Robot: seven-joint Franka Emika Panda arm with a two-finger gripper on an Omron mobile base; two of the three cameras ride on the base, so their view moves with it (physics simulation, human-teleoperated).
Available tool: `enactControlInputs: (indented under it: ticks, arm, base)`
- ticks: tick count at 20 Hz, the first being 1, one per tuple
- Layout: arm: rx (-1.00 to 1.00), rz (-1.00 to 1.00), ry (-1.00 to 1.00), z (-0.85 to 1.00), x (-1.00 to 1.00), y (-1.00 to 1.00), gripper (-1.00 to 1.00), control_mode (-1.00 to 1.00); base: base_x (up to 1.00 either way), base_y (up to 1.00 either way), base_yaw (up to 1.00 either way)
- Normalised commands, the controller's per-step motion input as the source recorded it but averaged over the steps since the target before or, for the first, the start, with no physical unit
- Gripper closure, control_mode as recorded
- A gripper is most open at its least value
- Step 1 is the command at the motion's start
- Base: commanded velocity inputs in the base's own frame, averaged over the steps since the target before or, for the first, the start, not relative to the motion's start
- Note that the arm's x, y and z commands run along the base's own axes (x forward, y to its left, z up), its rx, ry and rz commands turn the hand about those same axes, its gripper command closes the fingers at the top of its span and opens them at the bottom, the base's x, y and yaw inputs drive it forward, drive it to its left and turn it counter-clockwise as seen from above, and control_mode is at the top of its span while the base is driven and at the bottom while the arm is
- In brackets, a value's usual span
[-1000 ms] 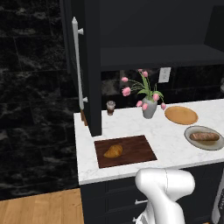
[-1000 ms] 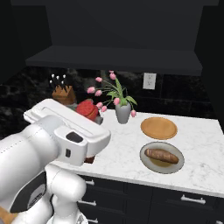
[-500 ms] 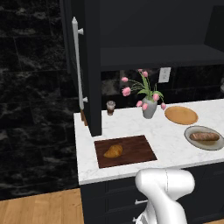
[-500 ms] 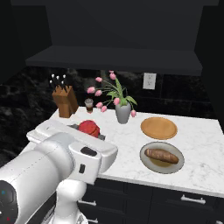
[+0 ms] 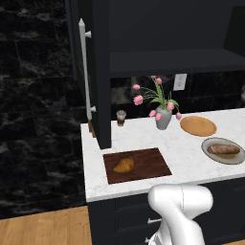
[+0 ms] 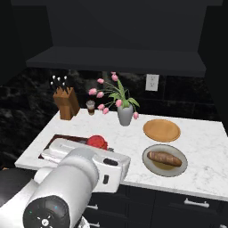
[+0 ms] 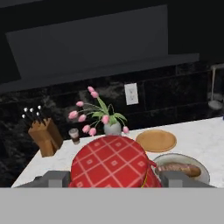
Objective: From the different types of pastries on the counter, select a croissant and place it on the cutting board. Then retrieve a jar of jam from the cabinet and place it alongside the croissant on the cutting board.
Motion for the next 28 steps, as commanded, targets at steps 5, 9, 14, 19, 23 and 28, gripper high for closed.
enactControlInputs:
  ticks: [5,9,14,19,23,28]
  arm:
    - [-0.02,0.14,-0.04,-0.5,0.05,0.05,1.0,-1.0]
    - [-0.02,0.41,-0.16,-1.0,0.31,0.0,1.0,-1.0]
    - [-0.03,0.62,-0.3,-0.93,0.31,0.0,1.0,-1.0]
    - [-0.07,0.47,-0.15,-0.34,0.07,0.32,1.0,-1.0]
    - [-0.16,0.03,0.0,0.0,-0.02,0.74,1.0,-1.0]
    - [-0.16,-0.12,0.0,0.02,0.18,0.61,1.0,-1.0]
  base:
    - [0.0,0.0,0.0]
    - [0.0,0.0,0.0]
    - [0.0,0.0,0.0]
    - [0.0,0.0,0.0]
    - [0.0,0.0,0.0]
    - [0.0,0.0,0.0]
